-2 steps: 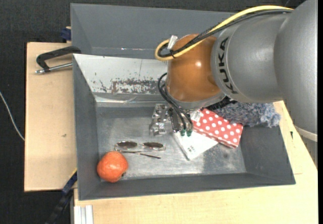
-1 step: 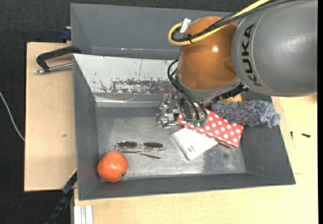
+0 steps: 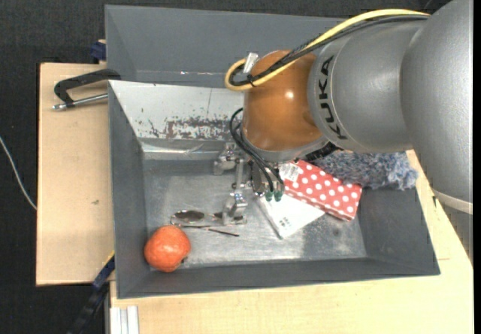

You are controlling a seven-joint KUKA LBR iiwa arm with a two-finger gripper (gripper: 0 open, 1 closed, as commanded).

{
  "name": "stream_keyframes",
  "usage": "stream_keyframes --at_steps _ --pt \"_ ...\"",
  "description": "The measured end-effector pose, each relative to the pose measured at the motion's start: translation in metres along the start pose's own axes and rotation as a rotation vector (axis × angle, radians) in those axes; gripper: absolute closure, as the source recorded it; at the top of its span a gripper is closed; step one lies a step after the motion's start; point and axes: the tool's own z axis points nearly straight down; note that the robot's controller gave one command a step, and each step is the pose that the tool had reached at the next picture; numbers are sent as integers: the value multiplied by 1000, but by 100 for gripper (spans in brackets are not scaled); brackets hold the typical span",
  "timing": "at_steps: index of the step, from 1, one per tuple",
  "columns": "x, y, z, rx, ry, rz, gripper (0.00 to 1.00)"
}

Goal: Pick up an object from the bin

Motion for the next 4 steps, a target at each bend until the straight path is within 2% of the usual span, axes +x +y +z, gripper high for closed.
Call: stream_keyframes --at_steps 1,2,3,4 --pt "-2 3 14 1 -5 -63 0" --pt "-2 10 48 -1 -3 -188 100" --pt "-2 10 48 -1 -3 -188 100" --pt "-56 32 -88 0 -11 -426 100"
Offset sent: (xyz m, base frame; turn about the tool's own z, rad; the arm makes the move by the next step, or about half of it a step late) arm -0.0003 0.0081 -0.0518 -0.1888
